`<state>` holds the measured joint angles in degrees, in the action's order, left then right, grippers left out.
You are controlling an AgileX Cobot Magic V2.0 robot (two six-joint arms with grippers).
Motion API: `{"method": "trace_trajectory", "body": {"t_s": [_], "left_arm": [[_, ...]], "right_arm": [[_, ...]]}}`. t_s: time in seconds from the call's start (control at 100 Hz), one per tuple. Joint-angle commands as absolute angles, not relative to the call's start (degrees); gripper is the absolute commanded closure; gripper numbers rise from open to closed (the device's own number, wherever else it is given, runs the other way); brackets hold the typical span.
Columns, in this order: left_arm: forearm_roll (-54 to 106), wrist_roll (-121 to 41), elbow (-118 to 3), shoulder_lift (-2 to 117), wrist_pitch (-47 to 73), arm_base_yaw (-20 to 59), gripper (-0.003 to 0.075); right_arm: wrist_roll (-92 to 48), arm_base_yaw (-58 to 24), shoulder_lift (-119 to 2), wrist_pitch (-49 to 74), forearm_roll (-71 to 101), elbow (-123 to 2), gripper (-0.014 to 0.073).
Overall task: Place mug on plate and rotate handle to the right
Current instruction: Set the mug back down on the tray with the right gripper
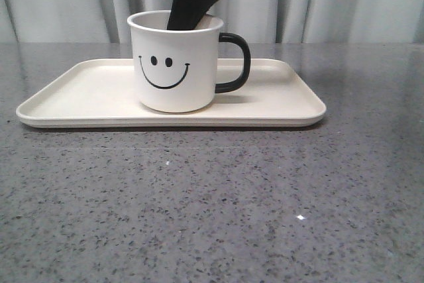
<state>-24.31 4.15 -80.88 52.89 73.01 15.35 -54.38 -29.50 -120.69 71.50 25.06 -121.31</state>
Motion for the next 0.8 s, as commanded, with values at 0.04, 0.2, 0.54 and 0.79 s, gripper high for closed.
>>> {"method": "trace_trajectory", "body": {"t_s": [0.04, 0.2, 0.54, 0.79], "left_arm": [[-25.62, 4.65, -82.28, 52.52, 71.11, 15.25, 0.0740], [-25.62, 4.65, -82.28, 52.52, 71.11, 15.25, 0.0740], [-25.62, 4.65, -82.28, 52.52, 71.11, 15.25, 0.0740], [-25.62, 4.65, -82.28, 52.52, 71.11, 15.25, 0.0740]], "right_arm": [[-54.71, -29.58, -117.44, 76.52, 26.57, -122.74, 0.0545], [-54.71, -29.58, -117.44, 76.52, 27.04, -122.74, 0.0545], [-54.71, -29.58, -117.39, 76.52, 27.78, -122.74, 0.0414], [-54.71, -29.58, -117.27, 76.52, 27.78, -122.74, 0.0397]]}}
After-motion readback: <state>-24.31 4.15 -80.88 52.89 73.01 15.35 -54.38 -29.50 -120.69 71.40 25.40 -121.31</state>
